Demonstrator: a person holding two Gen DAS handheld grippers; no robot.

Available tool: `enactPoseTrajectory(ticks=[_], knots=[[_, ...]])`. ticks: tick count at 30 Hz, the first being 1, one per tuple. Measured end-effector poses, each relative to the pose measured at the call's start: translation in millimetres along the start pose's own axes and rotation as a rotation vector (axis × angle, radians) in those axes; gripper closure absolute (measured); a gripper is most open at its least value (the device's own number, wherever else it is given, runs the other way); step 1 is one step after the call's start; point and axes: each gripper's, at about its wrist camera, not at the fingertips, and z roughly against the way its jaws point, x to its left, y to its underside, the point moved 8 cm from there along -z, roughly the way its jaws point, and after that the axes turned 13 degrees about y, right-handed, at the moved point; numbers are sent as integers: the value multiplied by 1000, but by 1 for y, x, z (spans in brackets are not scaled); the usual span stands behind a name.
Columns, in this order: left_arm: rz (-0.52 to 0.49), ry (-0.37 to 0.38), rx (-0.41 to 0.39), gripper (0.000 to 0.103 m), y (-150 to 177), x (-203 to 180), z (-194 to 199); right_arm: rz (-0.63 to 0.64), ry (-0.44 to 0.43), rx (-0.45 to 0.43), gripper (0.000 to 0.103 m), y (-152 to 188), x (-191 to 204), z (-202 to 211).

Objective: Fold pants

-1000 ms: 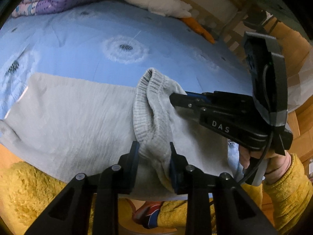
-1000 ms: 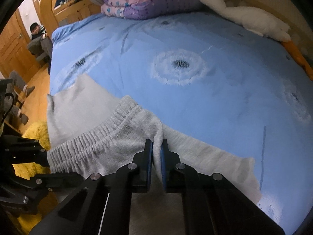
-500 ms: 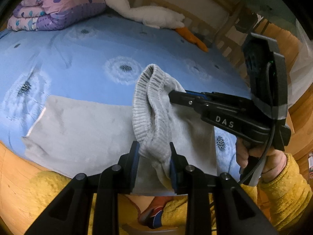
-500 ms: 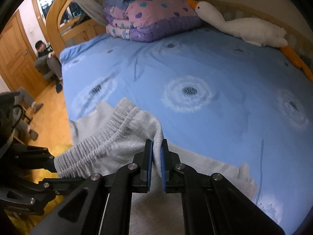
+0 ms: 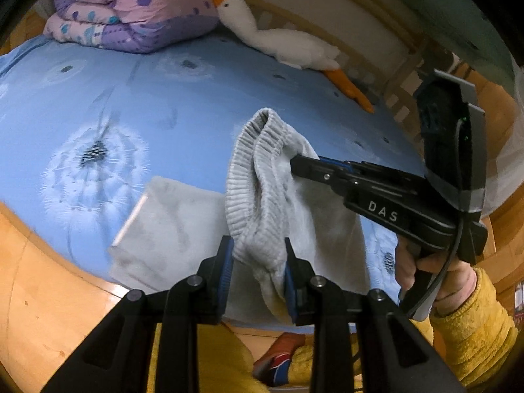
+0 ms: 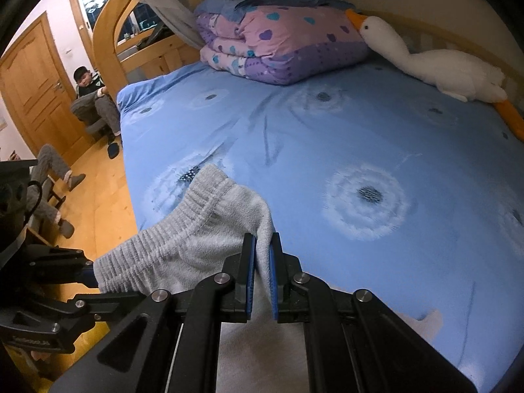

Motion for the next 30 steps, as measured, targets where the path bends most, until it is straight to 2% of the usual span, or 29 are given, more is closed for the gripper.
enactPoseTrajectory(ticks=[12,19,23,30], knots=[[83,-55,13,75,-2,65,3,12,-37,76,95,-8,40,-58],[124,-131,64,71,8,105,-11,15,-26,136,95,-3,54,-97],[114,-182,93,68,18,117,-19,28,-7,179,92,7,59,-120],[122,-189,93,66,18,117,-13,-24,-20,201,85,7,55,-125]])
